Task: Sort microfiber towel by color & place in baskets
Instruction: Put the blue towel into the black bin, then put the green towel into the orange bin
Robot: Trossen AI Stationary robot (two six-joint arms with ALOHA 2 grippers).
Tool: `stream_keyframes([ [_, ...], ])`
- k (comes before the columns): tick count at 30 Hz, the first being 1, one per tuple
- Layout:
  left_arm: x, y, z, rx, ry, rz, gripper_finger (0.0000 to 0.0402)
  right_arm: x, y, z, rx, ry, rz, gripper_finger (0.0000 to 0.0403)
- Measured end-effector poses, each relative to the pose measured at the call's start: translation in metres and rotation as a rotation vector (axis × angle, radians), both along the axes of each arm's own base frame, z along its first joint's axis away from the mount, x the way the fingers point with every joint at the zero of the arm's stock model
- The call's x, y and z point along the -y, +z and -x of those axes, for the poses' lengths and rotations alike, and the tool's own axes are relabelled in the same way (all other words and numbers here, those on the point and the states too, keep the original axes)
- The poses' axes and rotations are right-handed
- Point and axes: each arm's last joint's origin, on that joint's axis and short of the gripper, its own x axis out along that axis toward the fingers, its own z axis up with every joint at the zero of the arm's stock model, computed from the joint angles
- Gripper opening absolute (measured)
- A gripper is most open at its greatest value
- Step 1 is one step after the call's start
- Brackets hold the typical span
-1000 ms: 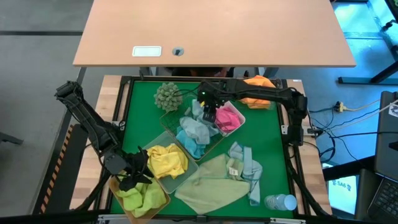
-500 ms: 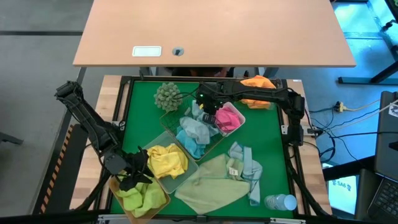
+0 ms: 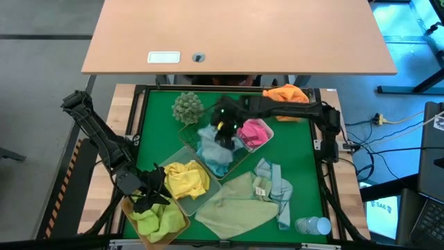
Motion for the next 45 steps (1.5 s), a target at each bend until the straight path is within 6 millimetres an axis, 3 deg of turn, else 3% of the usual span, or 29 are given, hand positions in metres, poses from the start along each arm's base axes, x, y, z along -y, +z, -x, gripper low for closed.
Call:
stream_keyframes([
  [5,0.0,0.0,0.0,0.0,0.0,0.0,0.013,-0.024,0.0,-0.004,0.011,0.017,0.069,0.0033],
  [13,0.0,0.0,0.0,0.007,-0.008,-0.012,0.013,-0.039,0.0,-0.004,0.001,0.023,0.092,0.0082],
  [19,0.0,0.0,0.0,0.007,-0.009,-0.012,0.013,-0.04,0.006,-0.001,-0.092,-0.104,-0.097,0.0159],
  [25,-0.001,0.0,0.0,0.021,0.012,-0.027,0.013,-0.054,0.018,0.005,-0.181,-0.057,-0.304,0.0204],
  [30,-0.002,0.001,-0.001,0.066,0.033,-0.09,0.013,-0.09,0.019,0.007,-0.189,0.031,-0.297,0.0209],
  [35,-0.002,0.001,-0.001,0.075,0.025,-0.106,0.013,-0.141,0.018,0.016,-0.197,0.125,-0.244,0.0209],
  [41,-0.002,0.001,-0.001,0.075,0.025,-0.106,0.013,-0.202,0.006,0.032,-0.181,0.126,0.009,0.0209],
  [45,-0.002,0.001,-0.001,0.074,0.024,-0.106,0.013,-0.228,-0.01,0.04,-0.2,0.087,0.157,0.0209],
])
